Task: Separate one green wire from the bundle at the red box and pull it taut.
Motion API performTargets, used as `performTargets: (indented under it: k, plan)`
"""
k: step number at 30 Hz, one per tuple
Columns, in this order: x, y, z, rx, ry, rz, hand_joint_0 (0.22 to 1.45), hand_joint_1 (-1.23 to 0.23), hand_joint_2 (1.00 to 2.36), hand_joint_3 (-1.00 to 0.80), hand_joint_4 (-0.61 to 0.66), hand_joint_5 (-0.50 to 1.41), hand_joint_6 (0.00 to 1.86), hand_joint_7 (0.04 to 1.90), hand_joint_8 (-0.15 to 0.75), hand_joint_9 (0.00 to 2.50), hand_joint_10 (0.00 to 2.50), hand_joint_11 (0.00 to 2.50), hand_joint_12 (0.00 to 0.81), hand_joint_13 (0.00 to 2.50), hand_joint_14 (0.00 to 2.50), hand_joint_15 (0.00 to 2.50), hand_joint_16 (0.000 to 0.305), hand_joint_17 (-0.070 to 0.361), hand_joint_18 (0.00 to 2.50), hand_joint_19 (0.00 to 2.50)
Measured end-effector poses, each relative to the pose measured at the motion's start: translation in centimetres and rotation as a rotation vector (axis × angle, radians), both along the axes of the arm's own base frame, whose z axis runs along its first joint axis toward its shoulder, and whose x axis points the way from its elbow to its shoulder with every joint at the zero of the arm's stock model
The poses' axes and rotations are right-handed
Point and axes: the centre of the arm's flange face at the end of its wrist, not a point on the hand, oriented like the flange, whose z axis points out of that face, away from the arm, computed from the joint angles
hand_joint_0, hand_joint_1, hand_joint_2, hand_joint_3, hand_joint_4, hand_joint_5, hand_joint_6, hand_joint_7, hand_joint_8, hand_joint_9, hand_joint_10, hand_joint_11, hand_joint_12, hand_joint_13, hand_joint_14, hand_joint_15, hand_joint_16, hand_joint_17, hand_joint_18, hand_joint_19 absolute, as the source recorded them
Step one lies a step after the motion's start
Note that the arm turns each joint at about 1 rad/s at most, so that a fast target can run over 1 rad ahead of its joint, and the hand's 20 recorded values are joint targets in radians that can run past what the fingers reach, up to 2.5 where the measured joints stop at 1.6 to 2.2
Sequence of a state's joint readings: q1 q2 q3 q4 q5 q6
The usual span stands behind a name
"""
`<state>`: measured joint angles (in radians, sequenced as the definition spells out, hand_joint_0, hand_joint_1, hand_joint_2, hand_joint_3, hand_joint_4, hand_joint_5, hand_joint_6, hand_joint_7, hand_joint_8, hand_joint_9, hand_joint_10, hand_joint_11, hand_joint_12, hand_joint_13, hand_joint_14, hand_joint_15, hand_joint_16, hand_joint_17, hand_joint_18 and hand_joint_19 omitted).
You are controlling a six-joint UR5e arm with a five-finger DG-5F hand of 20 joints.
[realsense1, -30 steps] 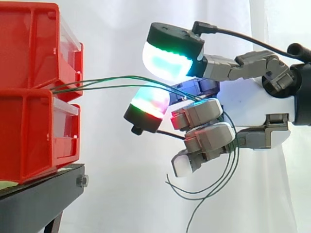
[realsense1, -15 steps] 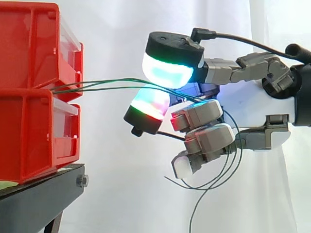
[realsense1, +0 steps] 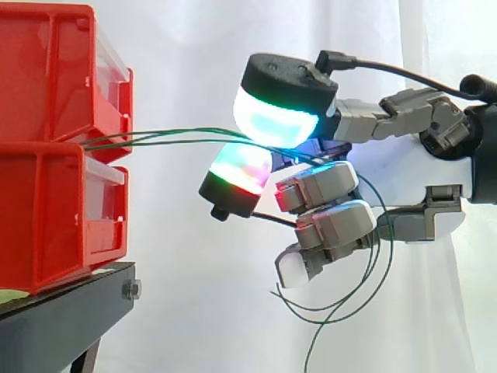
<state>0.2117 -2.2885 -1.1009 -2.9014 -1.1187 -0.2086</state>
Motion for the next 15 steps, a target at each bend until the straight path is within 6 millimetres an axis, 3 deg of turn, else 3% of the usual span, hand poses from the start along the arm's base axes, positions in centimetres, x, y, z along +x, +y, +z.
performTargets:
  k: [4, 15]
  plan:
    - [0.00, 0.01, -0.05, 0.000, -0.001, 0.001, 0.63, -0.76, 1.02, -0.19, 0.12, -0.22, 0.89, 1.08, 0.287, 1.18, 0.23, 1.76, 0.344, 1.36, 0.02, 1.42, 0.054, 0.122, 0.88, 0.54]
    - [0.05, -0.01, -0.03, 0.002, -0.007, -0.002, 0.60, -0.59, 1.02, -0.29, 0.16, -0.18, 0.81, 1.02, 0.298, 1.27, 0.06, 1.79, 0.343, 1.37, 0.02, 1.42, 0.054, 0.122, 0.86, 0.56]
